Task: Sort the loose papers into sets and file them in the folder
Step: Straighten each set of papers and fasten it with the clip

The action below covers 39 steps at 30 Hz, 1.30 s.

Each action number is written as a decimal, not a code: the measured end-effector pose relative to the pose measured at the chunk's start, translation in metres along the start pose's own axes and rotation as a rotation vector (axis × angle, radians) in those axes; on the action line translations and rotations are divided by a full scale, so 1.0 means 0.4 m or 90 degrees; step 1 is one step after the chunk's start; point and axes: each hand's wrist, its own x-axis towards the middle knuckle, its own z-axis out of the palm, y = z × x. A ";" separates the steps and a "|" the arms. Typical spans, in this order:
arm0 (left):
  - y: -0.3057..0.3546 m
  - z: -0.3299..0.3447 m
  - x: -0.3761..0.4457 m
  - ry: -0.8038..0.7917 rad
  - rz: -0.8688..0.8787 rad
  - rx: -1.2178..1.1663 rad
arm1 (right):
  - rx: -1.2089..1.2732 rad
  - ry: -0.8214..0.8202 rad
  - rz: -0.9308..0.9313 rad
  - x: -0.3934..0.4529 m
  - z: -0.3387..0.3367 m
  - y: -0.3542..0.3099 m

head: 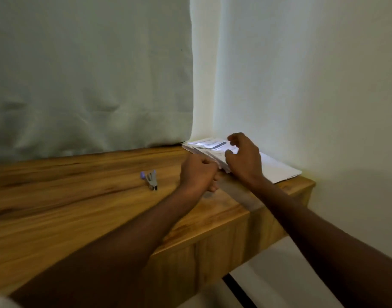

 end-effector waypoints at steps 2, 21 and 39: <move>0.019 0.075 0.000 0.021 -0.032 0.018 | 0.047 -0.017 0.112 0.049 -0.056 0.073; -0.011 0.221 0.078 0.014 -0.050 0.296 | -0.351 -0.201 0.314 0.215 -0.154 0.354; -0.037 0.215 0.091 0.071 0.035 -0.040 | 0.038 0.049 0.374 0.246 -0.209 0.298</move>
